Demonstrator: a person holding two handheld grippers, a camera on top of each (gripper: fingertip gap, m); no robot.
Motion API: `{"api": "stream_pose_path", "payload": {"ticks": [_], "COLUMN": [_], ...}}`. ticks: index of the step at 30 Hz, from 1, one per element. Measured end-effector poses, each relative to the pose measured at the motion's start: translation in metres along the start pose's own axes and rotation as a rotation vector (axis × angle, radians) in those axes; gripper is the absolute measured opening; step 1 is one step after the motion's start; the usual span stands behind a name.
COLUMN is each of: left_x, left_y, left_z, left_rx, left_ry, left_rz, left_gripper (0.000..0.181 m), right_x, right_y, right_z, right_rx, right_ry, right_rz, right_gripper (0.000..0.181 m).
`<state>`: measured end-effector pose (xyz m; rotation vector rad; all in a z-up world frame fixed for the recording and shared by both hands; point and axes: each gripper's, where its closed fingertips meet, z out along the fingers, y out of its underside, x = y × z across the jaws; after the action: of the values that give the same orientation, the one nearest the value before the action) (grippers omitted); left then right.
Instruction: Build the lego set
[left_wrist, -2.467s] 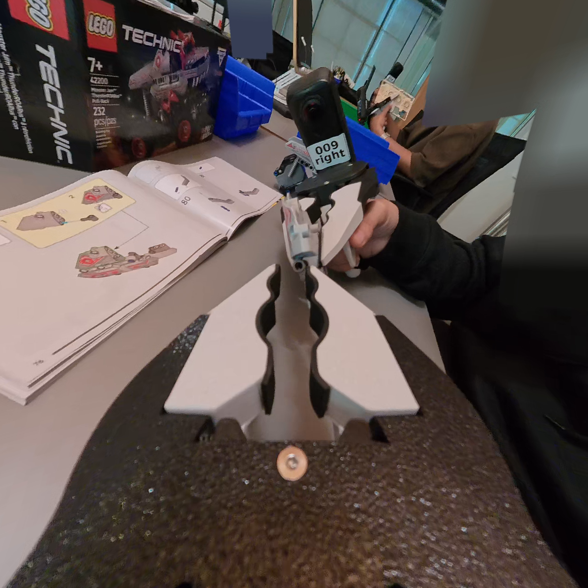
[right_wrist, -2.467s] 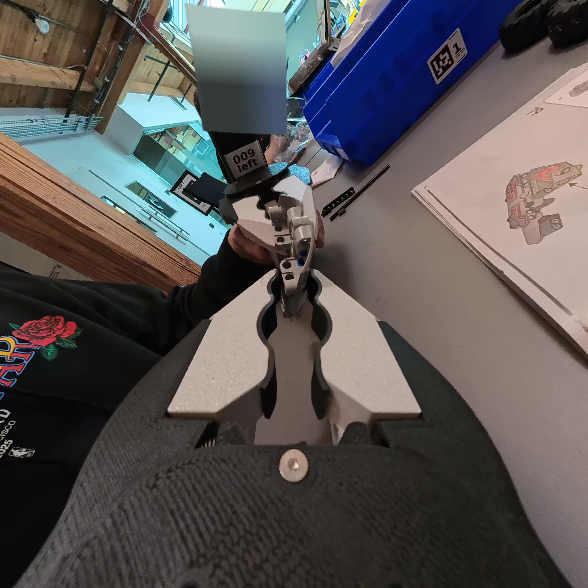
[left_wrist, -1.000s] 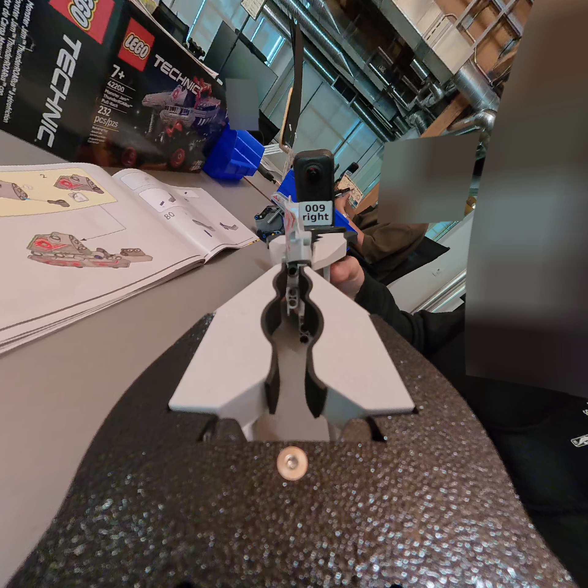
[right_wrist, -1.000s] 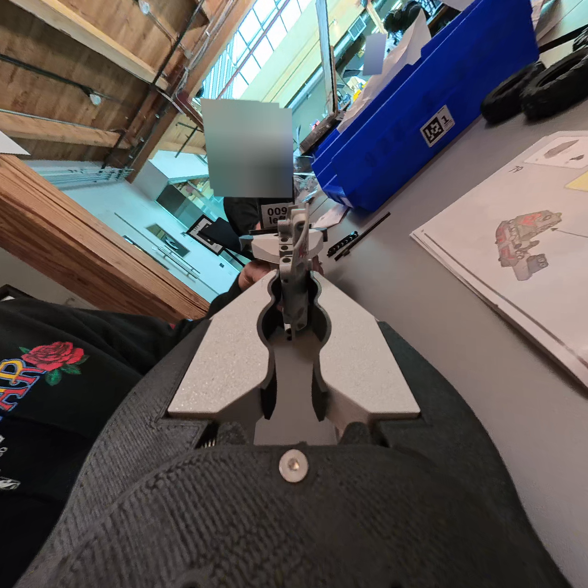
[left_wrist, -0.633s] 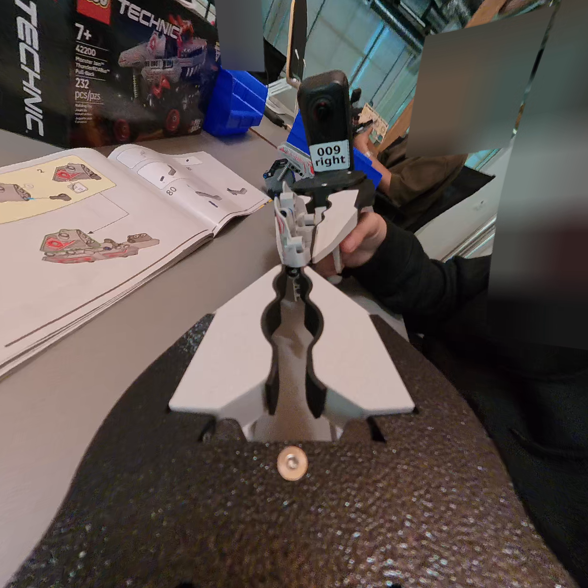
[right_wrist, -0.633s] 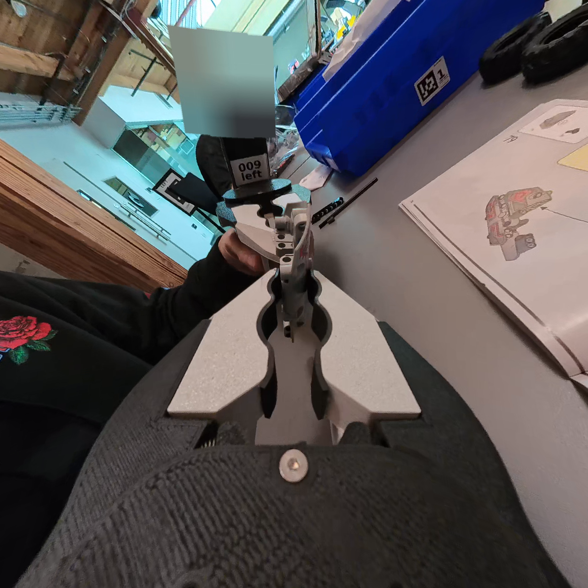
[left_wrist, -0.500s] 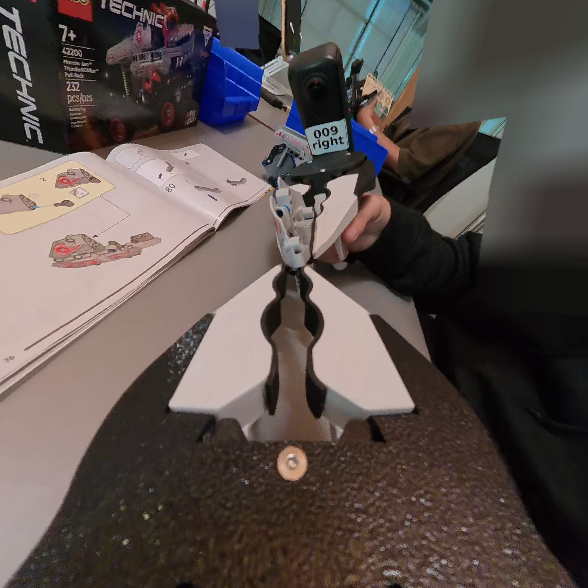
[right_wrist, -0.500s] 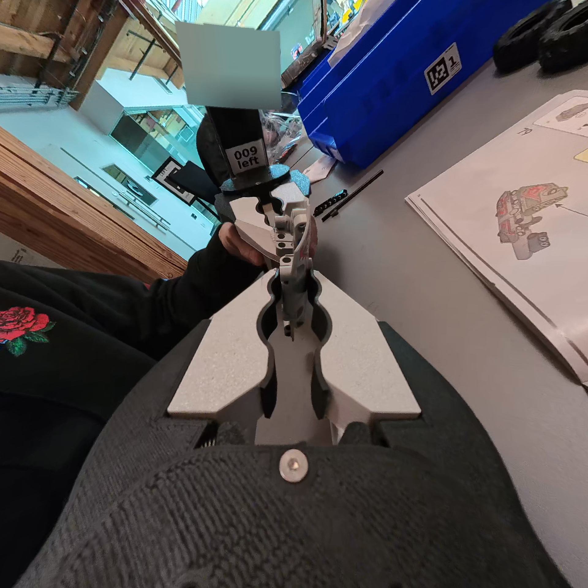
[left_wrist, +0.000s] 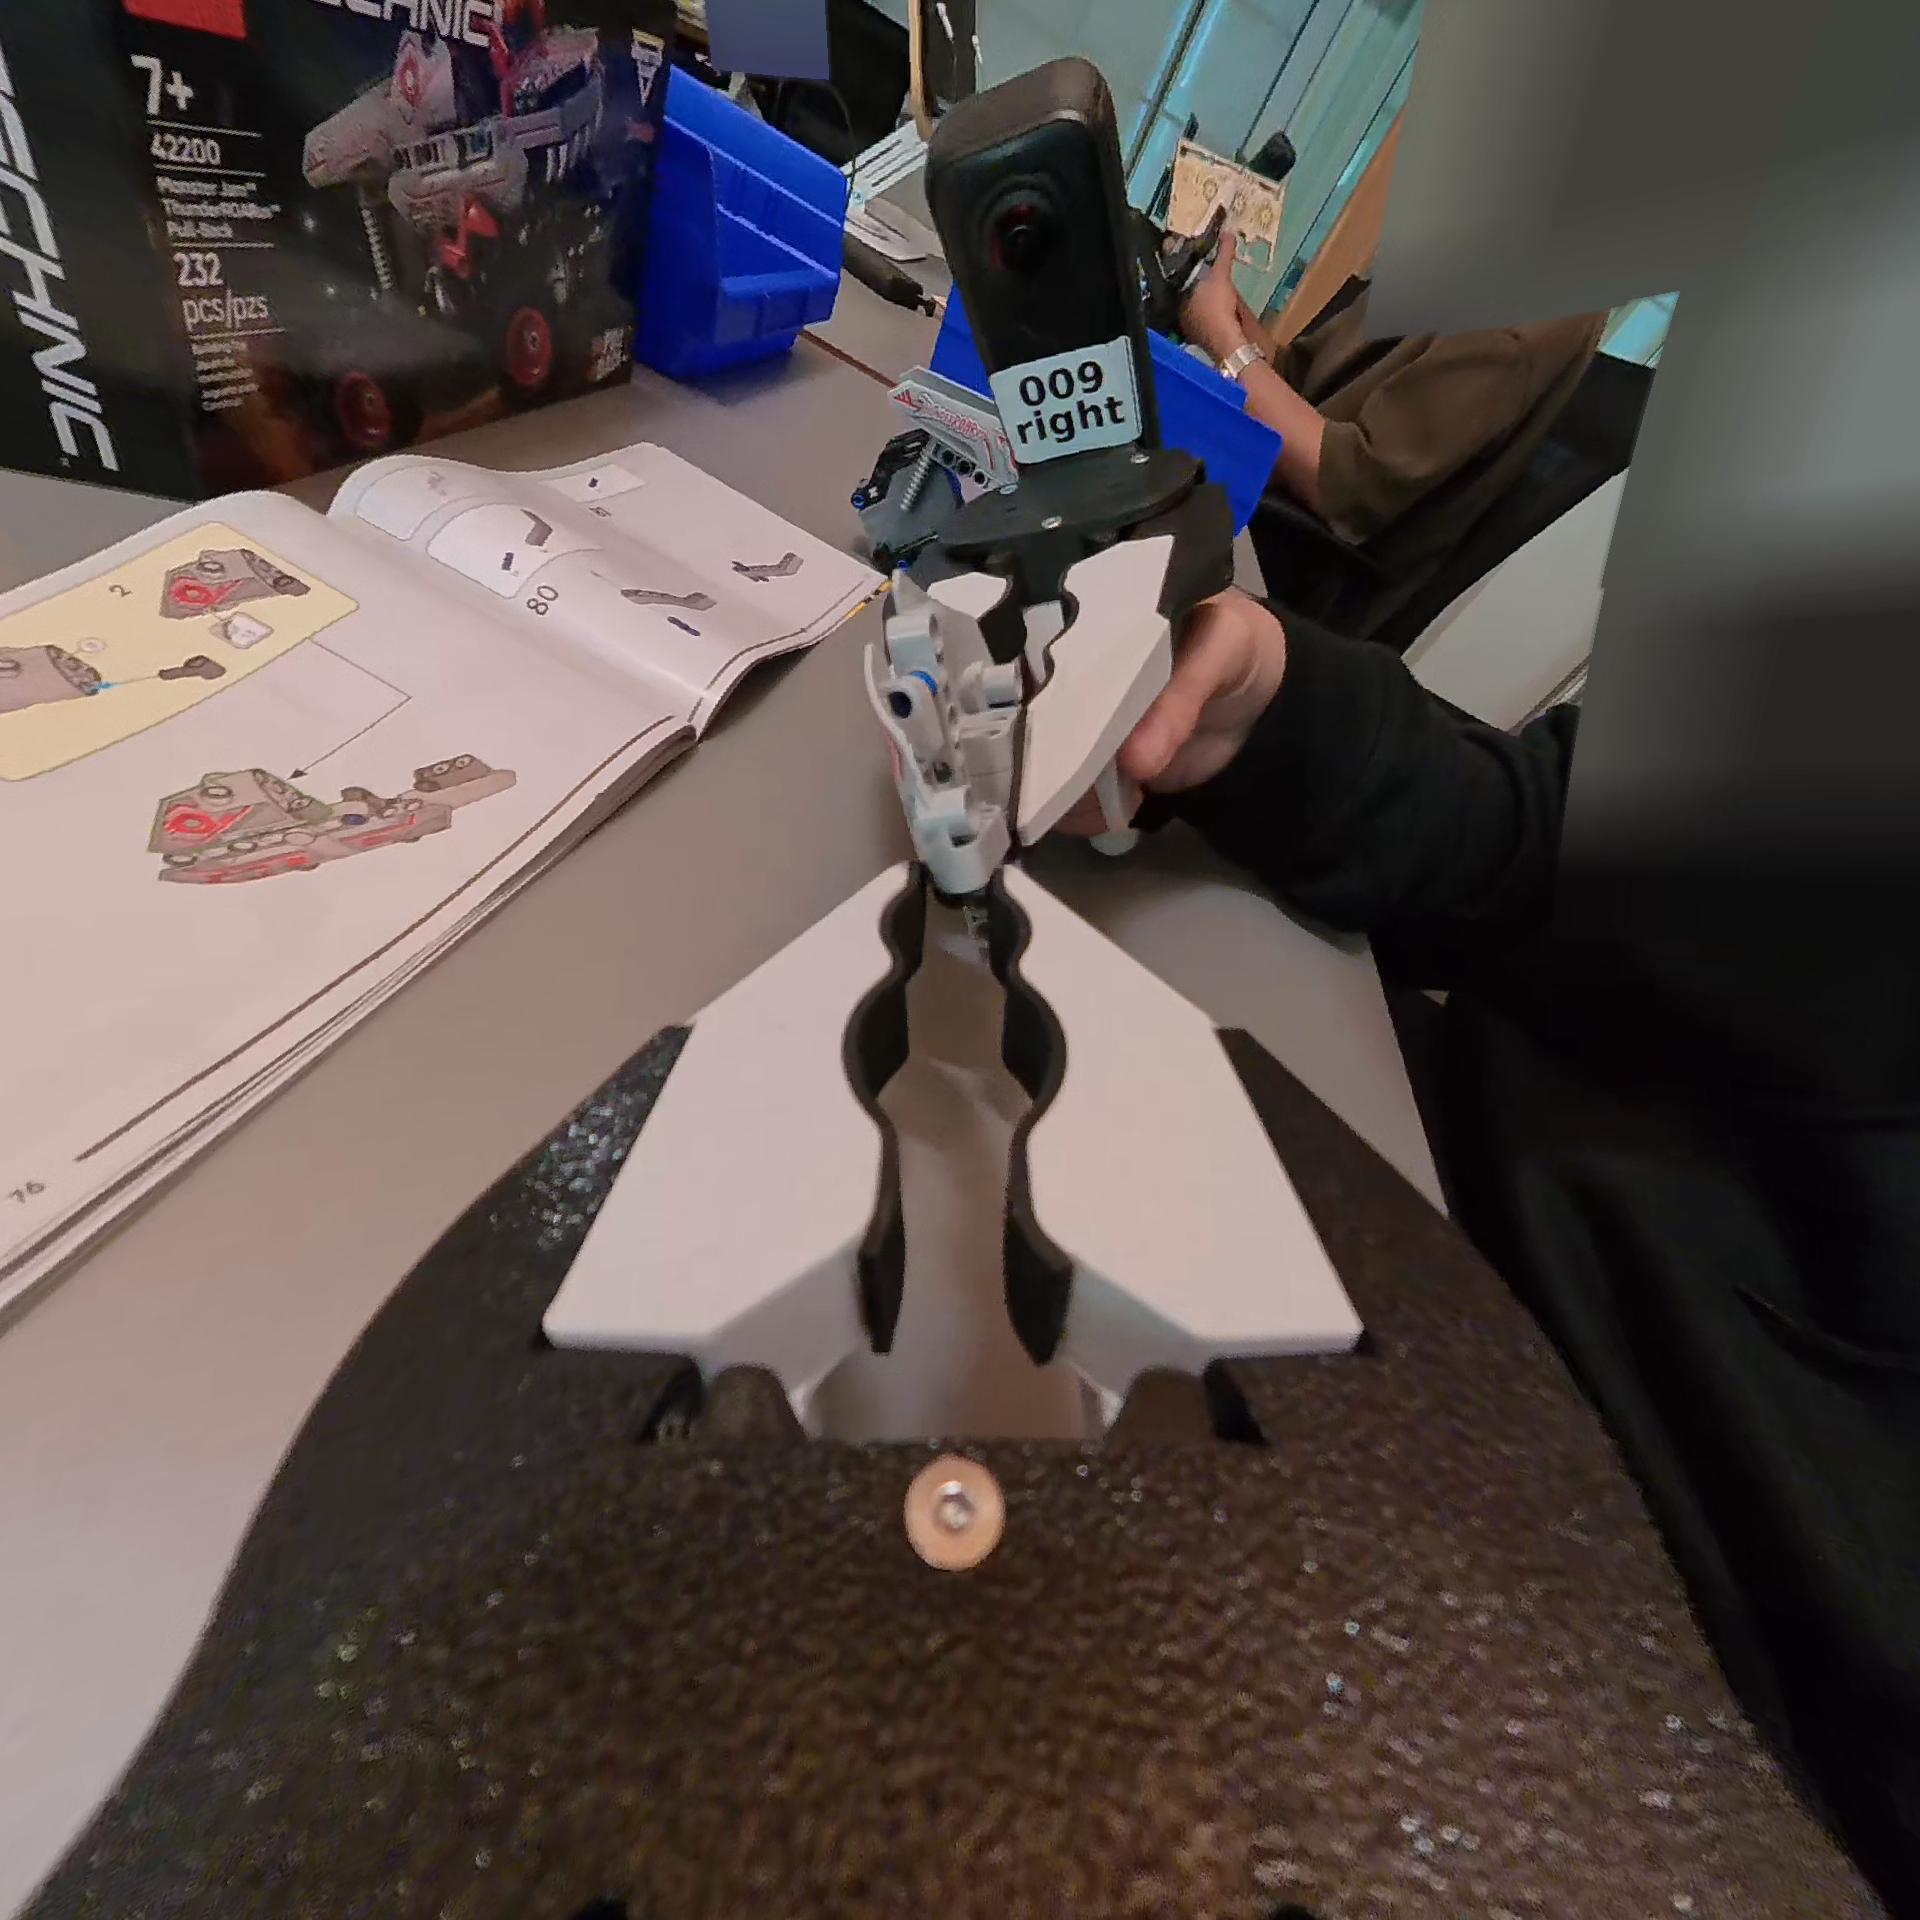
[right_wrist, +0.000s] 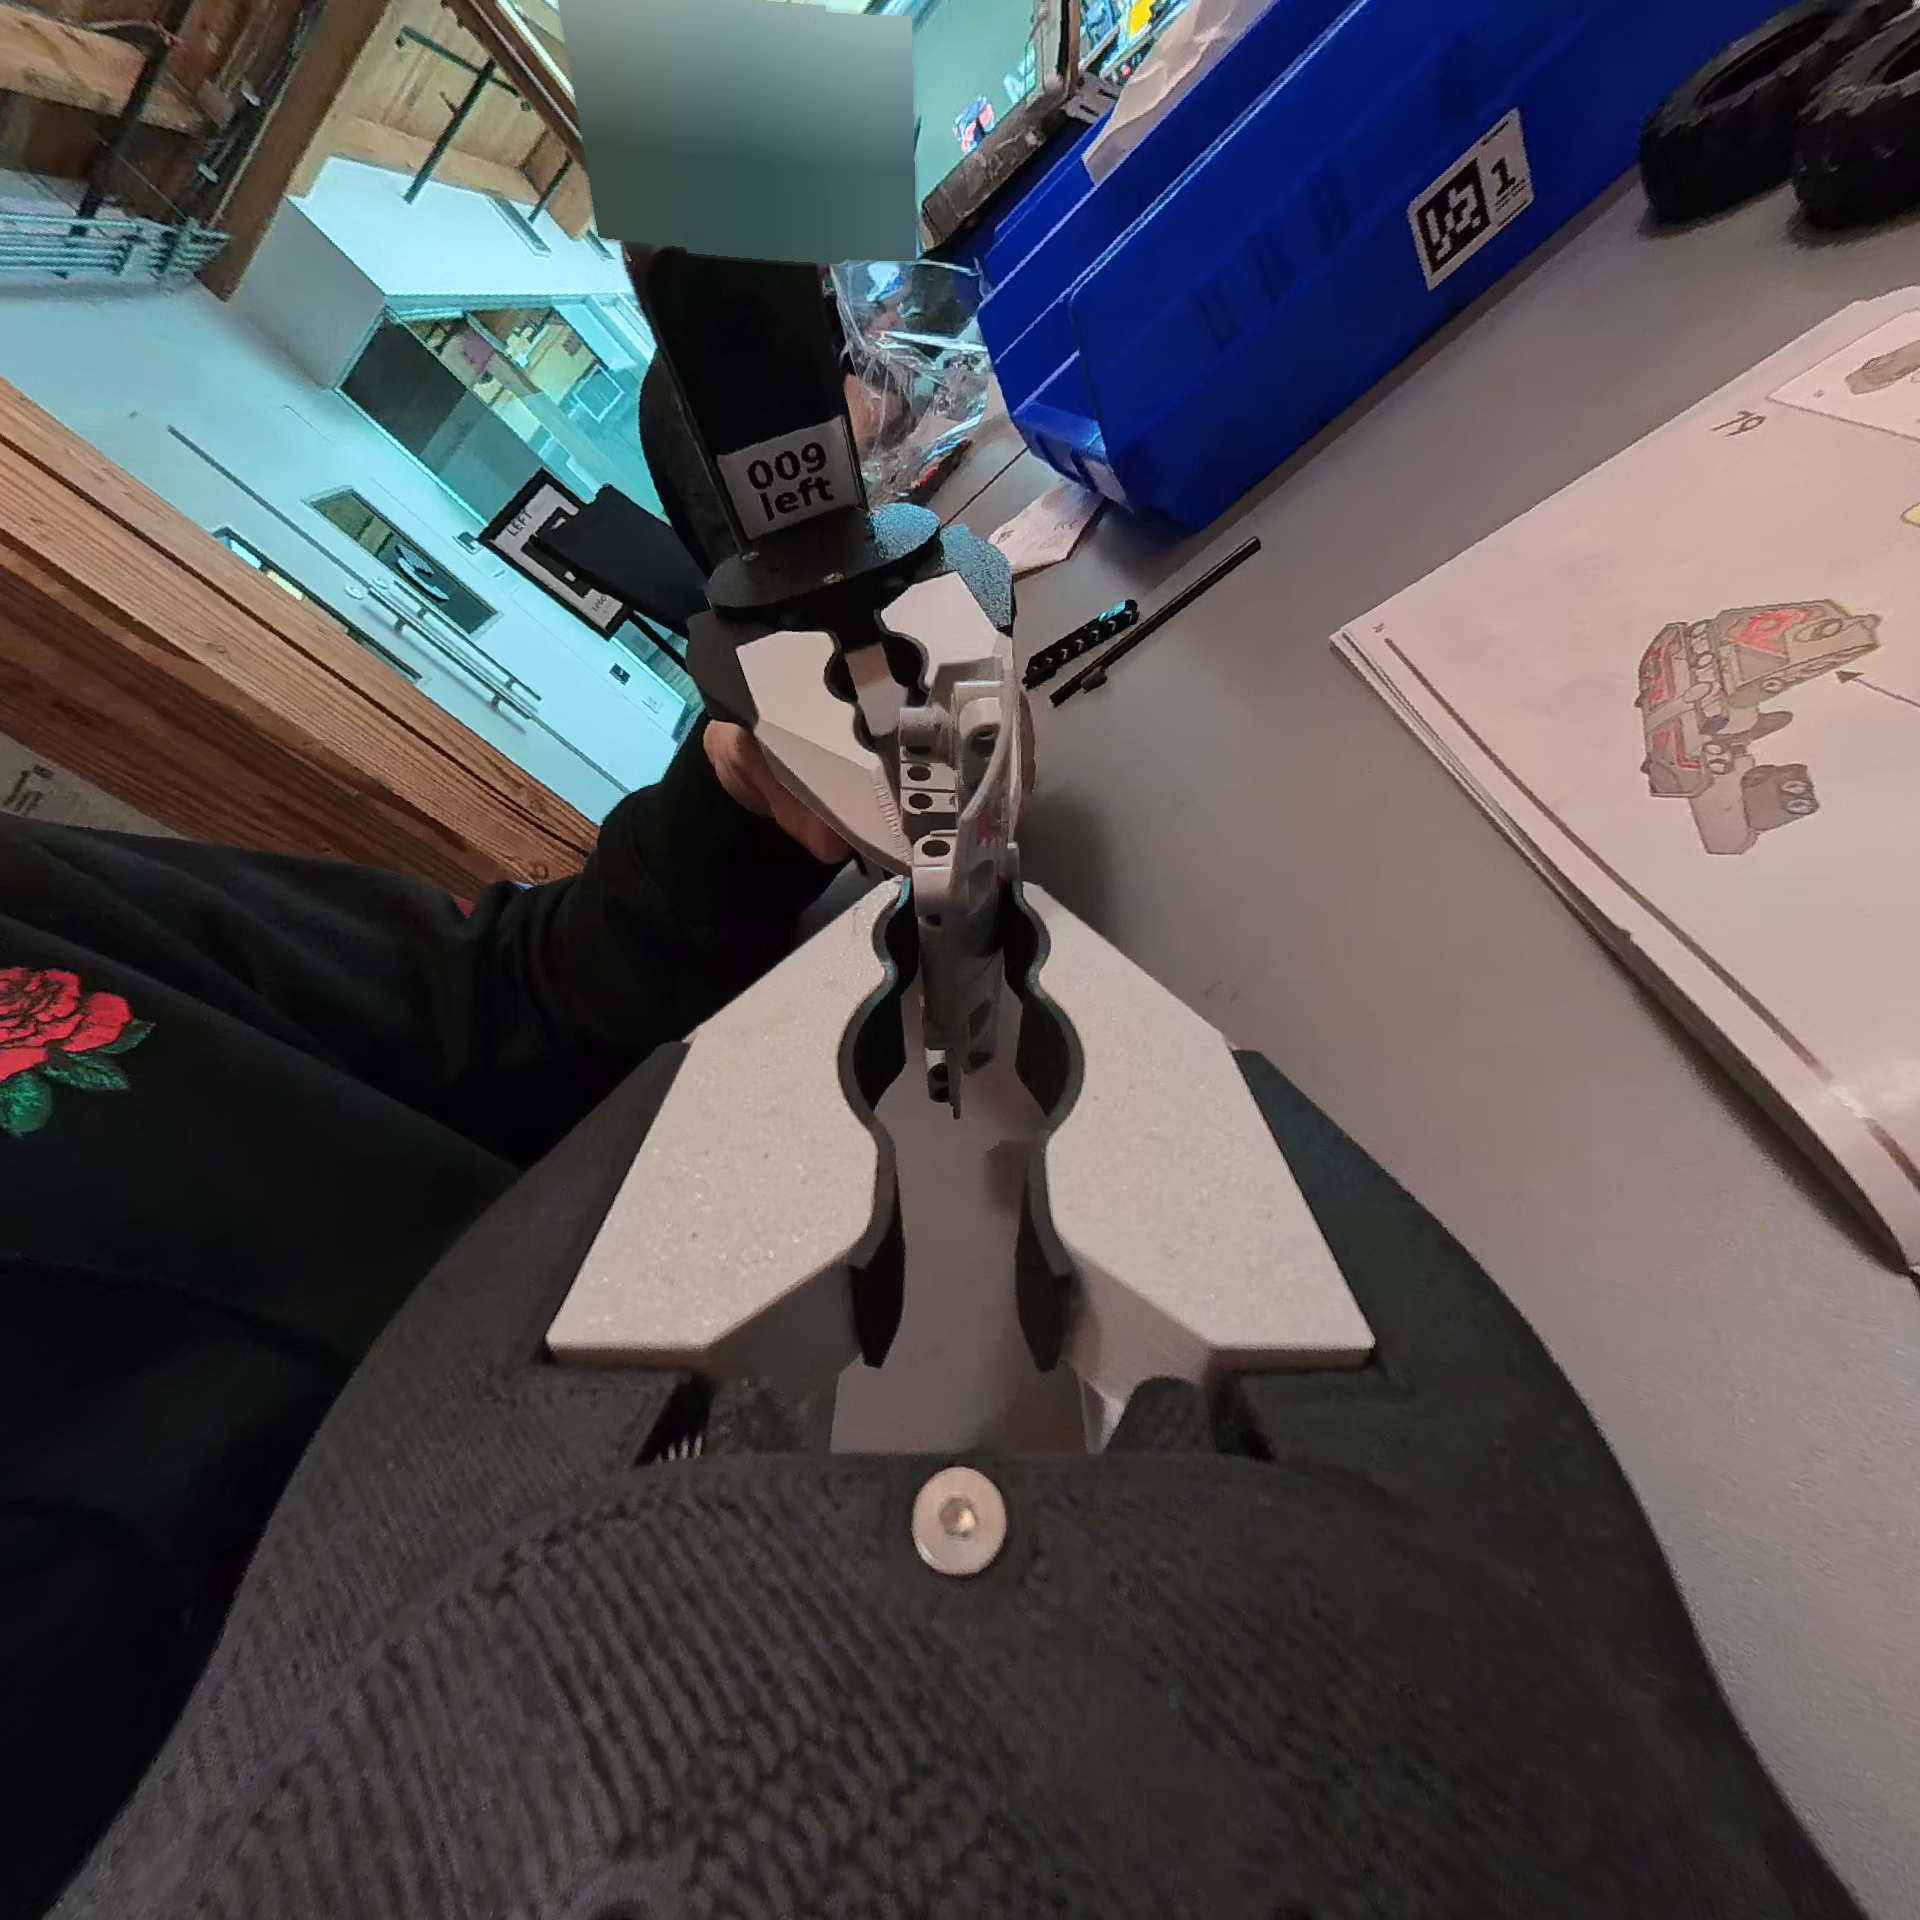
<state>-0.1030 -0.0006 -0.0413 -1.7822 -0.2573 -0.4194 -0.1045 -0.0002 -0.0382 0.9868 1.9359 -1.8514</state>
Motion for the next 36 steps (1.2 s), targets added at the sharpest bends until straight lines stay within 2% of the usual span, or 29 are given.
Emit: {"api": "stream_pose_path", "payload": {"ticks": [3,7,10,22,36], "left_x": [-0.002,-0.001,-0.001,-0.001,-0.001], "left_y": [0.002,-0.011,-0.015,-0.02,-0.025], "left_z": [0.0,-0.002,-0.002,-0.006,-0.007], "left_rx": [-0.018,0.092,0.128,0.168,0.201], "left_ry": [-0.024,0.023,0.03,0.048,0.042], "left_rz": [0.012,-0.092,-0.104,-0.124,-0.106], "left_gripper": [0.007,0.007,0.006,0.006,0.005], "right_x": [0.0,0.0,0.0,-0.003,-0.001], "right_y": [0.001,-0.01,-0.016,-0.021,-0.027], "right_z": [0.0,-0.001,-0.001,0.002,0.003], "right_rx": [-0.004,0.085,0.118,0.167,0.2], "right_ry": [-0.008,-0.005,0.012,0.026,0.109], "right_rz": [-0.001,-0.029,-0.058,-0.114,-0.192], "right_gripper": [0.014,0.014,0.014,0.018,0.015]}}
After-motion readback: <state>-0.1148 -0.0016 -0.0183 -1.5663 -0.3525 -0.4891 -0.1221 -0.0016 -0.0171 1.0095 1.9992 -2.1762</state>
